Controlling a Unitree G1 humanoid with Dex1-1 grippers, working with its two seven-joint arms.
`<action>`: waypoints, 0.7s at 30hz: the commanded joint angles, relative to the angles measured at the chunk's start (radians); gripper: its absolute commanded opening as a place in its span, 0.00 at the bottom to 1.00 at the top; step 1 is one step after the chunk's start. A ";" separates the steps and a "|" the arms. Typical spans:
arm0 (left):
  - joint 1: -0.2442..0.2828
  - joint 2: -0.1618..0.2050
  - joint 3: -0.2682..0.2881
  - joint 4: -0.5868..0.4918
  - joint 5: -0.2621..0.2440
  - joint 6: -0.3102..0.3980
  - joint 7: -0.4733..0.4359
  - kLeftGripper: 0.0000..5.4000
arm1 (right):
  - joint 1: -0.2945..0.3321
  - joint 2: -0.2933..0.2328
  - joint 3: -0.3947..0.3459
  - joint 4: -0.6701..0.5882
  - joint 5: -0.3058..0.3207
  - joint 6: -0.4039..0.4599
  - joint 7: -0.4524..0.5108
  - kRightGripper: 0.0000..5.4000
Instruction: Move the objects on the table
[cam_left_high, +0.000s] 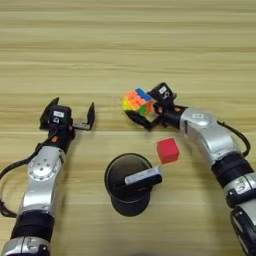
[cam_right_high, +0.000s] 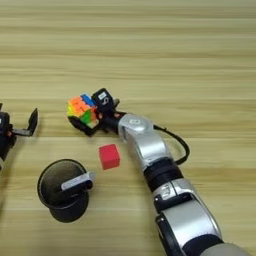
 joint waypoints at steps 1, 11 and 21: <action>0.005 -0.001 0.006 -0.007 -0.018 -0.009 -0.002 1.00 | -0.038 0.015 0.015 0.067 -0.038 -0.031 -0.010 1.00; 0.004 0.007 0.005 -0.009 -0.025 -0.023 -0.008 1.00 | -0.101 0.040 -0.022 0.254 -0.068 -0.149 -0.054 0.90; 0.009 0.005 -0.016 -0.014 -0.016 -0.028 -0.015 1.00 | -0.118 0.051 -0.039 0.317 -0.084 -0.207 -0.066 0.68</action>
